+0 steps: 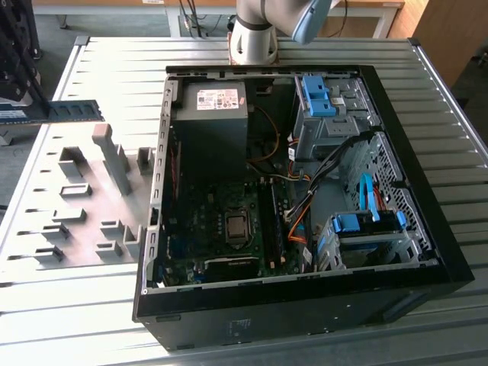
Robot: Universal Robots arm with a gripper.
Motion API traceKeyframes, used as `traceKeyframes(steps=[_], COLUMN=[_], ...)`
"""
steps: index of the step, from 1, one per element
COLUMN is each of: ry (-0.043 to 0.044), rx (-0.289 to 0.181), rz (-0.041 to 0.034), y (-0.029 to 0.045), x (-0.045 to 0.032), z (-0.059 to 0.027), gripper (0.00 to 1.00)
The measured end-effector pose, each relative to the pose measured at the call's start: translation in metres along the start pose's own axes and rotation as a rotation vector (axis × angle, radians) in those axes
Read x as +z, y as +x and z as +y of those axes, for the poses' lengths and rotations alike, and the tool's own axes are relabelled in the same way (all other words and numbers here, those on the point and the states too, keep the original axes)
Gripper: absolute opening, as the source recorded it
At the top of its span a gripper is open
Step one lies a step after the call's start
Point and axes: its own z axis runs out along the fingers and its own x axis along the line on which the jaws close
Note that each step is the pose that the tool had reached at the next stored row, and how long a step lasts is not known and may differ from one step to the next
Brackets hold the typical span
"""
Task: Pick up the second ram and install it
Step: 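Pick up the second ram and move it above second insertion slot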
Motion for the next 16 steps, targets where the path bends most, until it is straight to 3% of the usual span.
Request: traceKeyframes(steps=[16], ry=[0.0], rx=[0.0], rz=[0.0], y=[0.0], x=[-0.0006], z=[-0.0195], gripper=[0.14])
